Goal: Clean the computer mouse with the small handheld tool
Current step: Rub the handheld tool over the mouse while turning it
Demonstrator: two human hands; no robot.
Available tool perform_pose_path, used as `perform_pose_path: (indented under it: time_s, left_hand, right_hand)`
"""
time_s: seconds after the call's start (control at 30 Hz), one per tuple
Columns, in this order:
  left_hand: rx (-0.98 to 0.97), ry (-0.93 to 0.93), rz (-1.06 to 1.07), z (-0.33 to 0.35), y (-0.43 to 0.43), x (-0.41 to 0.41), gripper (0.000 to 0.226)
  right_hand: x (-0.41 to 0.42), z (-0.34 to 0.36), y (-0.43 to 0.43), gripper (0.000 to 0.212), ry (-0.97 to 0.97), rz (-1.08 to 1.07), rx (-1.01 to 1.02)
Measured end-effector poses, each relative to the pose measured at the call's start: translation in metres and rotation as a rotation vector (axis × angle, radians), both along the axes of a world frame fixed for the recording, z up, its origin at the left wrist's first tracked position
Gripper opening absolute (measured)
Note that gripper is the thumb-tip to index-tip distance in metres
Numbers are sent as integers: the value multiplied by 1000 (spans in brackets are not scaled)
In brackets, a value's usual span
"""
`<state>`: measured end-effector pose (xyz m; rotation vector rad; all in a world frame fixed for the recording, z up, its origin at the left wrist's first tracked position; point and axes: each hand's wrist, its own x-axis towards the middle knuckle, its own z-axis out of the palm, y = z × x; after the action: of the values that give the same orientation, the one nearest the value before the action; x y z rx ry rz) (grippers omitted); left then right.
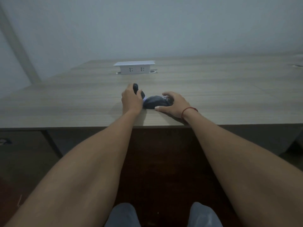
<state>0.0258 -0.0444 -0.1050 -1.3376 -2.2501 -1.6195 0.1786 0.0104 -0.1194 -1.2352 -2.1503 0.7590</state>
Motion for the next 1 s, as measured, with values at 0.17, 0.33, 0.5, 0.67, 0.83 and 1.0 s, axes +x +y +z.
perform_pose_path:
  time_s: [0.17, 0.33, 0.5, 0.67, 0.83, 1.0]
  left_hand:
    - [-30, -19, -127, 1, -1, -14, 17]
    - [-90, -40, -258, 9, -6, -12, 28]
    - [54, 21, -223, 18, -2, -7, 20]
    - [137, 28, -242, 13, 7, 4, 21]
    - [16, 154, -112, -7, 6, -4, 20]
    - [209, 63, -103, 11, 5, 6, 23]
  right_hand:
    - [-2, -1, 5, 76, 4, -61, 4]
    - [-4, 4, -2, 99, -91, -57, 7]
    - [-8, 0, -5, 103, -83, -143, 53]
    - [-5, 0, 2, 108, -13, -119, 8]
    - [-4, 0, 0, 90, 8, -121, -7]
    - [-5, 2, -1, 93, -27, -82, -11]
